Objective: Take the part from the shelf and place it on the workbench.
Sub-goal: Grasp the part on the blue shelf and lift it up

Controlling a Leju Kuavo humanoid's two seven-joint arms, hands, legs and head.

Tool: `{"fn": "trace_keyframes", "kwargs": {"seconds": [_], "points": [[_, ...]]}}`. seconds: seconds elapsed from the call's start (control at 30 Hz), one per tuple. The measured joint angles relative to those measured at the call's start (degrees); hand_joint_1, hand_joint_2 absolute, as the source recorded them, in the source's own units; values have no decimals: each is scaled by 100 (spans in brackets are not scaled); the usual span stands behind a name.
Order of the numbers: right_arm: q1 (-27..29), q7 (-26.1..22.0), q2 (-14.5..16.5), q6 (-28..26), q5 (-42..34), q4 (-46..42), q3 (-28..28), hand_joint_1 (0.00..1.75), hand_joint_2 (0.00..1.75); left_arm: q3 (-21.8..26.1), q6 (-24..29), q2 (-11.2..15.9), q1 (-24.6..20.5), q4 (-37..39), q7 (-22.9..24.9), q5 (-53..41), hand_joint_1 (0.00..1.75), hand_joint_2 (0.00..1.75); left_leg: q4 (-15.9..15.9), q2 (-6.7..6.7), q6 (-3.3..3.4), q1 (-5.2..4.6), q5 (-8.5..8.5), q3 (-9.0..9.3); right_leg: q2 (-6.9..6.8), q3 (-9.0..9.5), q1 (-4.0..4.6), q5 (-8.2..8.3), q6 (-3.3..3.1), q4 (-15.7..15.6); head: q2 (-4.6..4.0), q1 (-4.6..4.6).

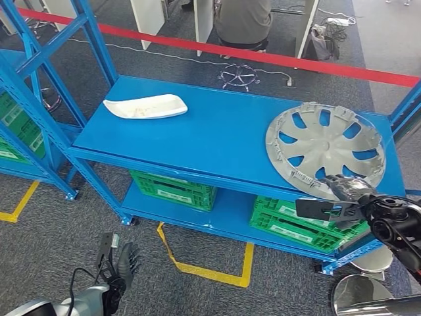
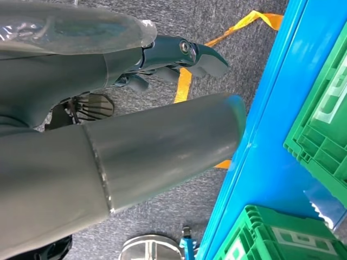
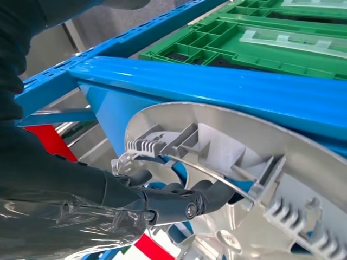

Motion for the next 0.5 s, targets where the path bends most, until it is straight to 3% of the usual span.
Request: {"fn": "trace_keyframes", "kwargs": {"seconds": [0.5], "points": [[16, -81, 147, -708, 656, 650, 88, 0, 175, 0, 0, -6, -1, -1, 2, -2, 0, 0, 0, 1, -2, 1, 2, 7, 0, 5, 0, 0, 0, 0, 0, 0]]}}
